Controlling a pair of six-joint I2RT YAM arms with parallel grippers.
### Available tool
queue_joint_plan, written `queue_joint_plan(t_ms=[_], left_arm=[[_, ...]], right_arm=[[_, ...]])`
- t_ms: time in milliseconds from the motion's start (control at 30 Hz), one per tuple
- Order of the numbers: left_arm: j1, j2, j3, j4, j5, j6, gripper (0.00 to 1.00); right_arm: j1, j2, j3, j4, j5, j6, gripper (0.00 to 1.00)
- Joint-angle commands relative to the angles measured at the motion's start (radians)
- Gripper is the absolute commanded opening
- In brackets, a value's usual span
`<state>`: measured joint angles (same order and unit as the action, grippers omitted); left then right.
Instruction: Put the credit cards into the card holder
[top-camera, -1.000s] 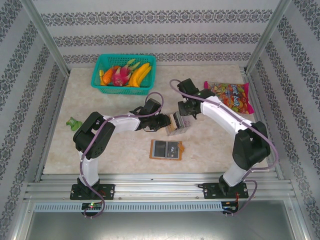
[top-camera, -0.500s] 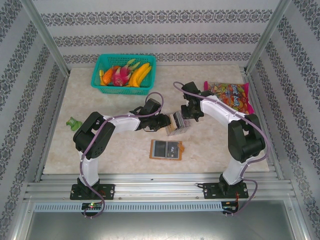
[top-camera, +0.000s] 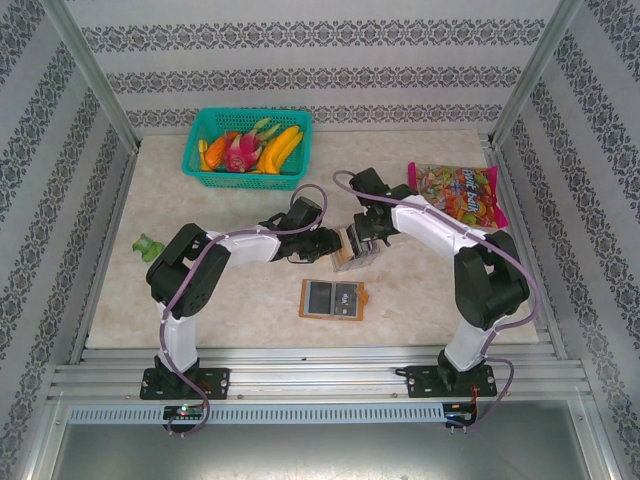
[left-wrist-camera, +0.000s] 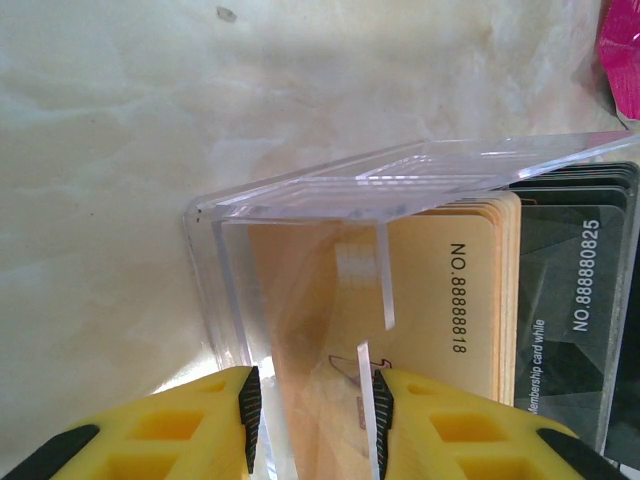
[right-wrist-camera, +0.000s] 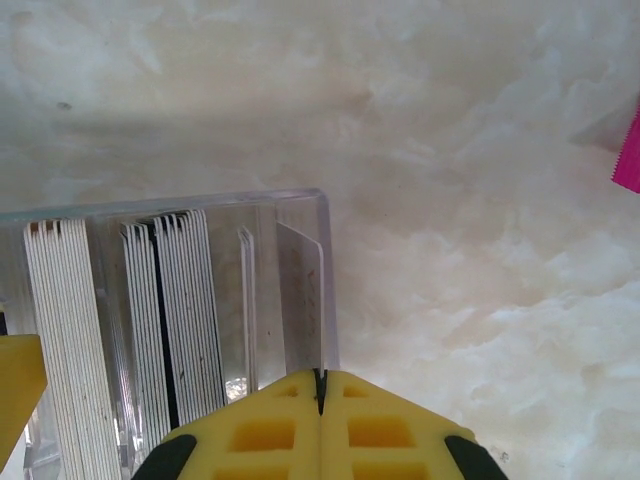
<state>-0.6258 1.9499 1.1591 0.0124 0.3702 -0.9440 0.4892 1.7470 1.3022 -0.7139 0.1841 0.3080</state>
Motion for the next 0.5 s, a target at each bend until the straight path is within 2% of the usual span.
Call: queue_joint_plan(t_ms=[0,333,467], left_arm=[[0.015,0.022,-0.002,-0.051,0.002,0.0,0.38],[0.015,0.015,0.0,-0.052,0.0,0.002,0.38],[0.015,0.007,-0.007,-0.053,-0.002,0.004,0.38]], right_arm=[[0.026,-0.039,0.016,-0.052,0.095,0.003,0.01],[0.119,-0.064,0.055,-0.123,0.252,0.111,0.0],[0.121,-0.063,0.046,-0.118,0.255,0.124,0.0]])
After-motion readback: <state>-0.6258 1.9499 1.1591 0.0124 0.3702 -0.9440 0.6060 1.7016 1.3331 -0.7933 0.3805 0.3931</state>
